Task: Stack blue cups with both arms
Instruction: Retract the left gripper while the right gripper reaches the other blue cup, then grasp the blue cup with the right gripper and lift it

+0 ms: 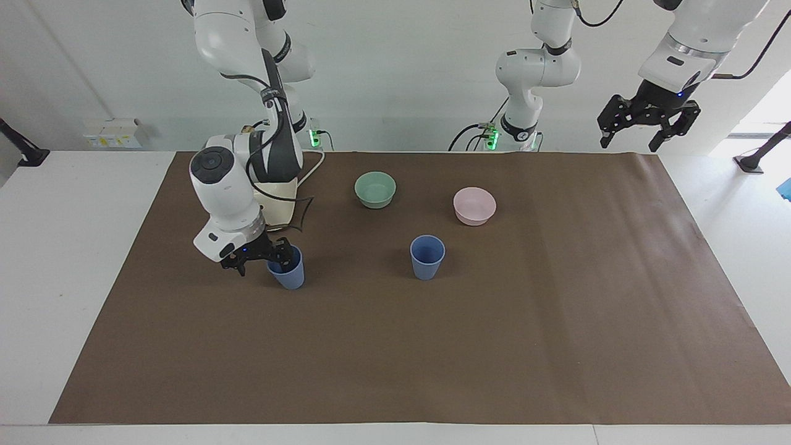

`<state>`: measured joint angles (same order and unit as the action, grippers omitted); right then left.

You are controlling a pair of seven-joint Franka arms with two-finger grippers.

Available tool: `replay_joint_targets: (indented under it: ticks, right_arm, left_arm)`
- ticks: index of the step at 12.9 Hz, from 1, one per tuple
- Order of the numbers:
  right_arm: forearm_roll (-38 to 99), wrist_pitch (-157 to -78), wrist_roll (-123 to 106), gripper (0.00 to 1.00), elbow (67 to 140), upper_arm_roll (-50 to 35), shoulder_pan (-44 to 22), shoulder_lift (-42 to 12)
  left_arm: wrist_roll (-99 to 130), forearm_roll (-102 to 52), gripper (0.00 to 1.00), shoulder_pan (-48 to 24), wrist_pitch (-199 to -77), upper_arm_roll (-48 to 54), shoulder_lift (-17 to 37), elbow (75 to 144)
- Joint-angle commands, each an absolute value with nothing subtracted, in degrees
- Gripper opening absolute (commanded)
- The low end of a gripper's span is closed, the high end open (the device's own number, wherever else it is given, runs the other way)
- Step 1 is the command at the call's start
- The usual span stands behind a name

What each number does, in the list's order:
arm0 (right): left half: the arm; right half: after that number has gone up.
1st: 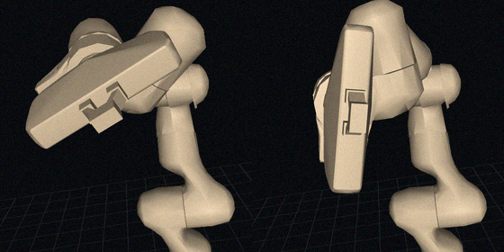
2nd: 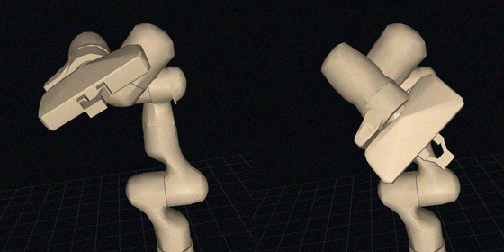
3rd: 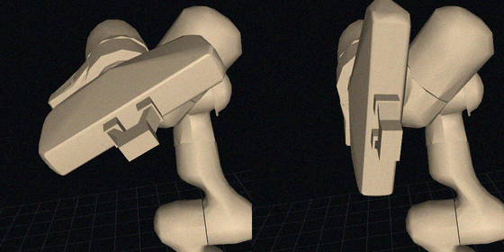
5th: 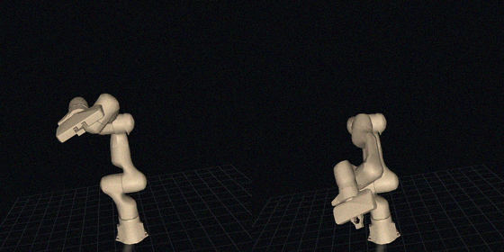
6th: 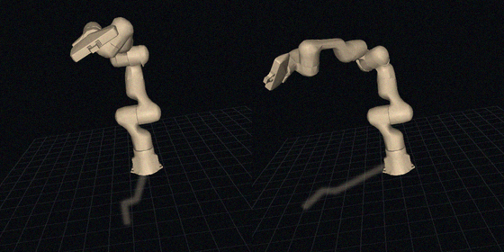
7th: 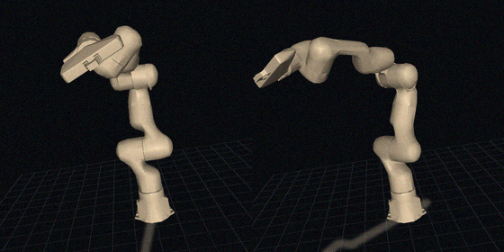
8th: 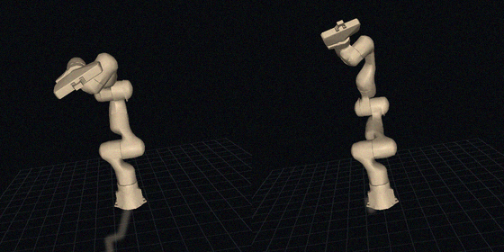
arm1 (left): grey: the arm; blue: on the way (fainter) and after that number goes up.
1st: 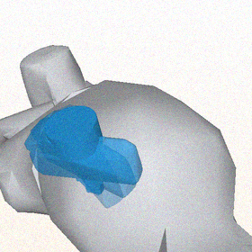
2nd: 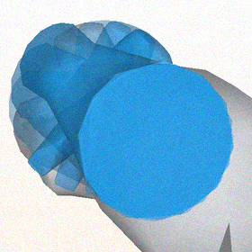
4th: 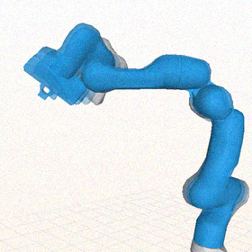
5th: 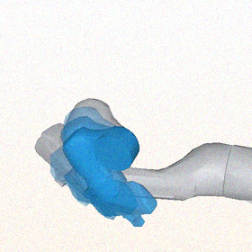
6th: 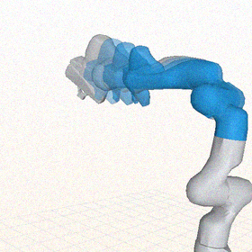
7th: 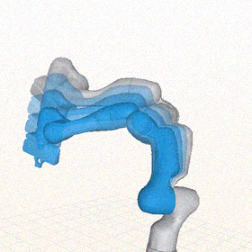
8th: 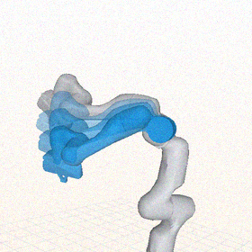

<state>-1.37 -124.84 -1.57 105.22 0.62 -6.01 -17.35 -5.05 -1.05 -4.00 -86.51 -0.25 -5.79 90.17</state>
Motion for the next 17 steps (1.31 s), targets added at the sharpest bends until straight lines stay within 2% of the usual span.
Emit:
replay_joint_targets:
  ticks: [1, 4, 6, 10, 14, 17]
  right_arm:
    - [-0.79, -126.04, -2.46, 1.00, 106.35, 0.53, -5.97, -17.05]
    - [-0.79, -125.95, -2.46, 0.54, 106.35, 0.53, -5.98, -17.05]
    - [-0.79, -126.04, -2.37, 0.30, 106.35, 0.53, -6.06, -17.05]
    - [2.36, -127.18, -1.94, 0.00, 106.35, 0.53, -6.41, -17.05]
    - [3.78, -126.13, -0.36, 0.00, 104.42, 0.44, -7.91, -16.44]
    - [3.78, -118.34, 3.85, 0.00, 99.16, -1.49, -7.91, -14.86]
  left_arm:
    - [-4.22, -3.25, 1.00, -3.08, -85.69, -0.79, -6.06, 89.29]
    - [-4.13, -3.34, 1.00, -2.55, -85.61, -0.70, -6.15, 89.56]
    - [-4.13, -3.25, 1.00, -2.46, -85.69, -0.70, -7.90, 92.09]
    - [-4.74, -3.08, 1.00, -2.46, -85.69, -0.88, -8.00, 92.46]
    - [-4.66, -2.64, 1.00, -3.16, -85.52, -0.79, -8.00, 92.55]
    - [-4.57, -2.64, 1.00, -3.16, -85.17, -0.79, -8.00, 92.46]
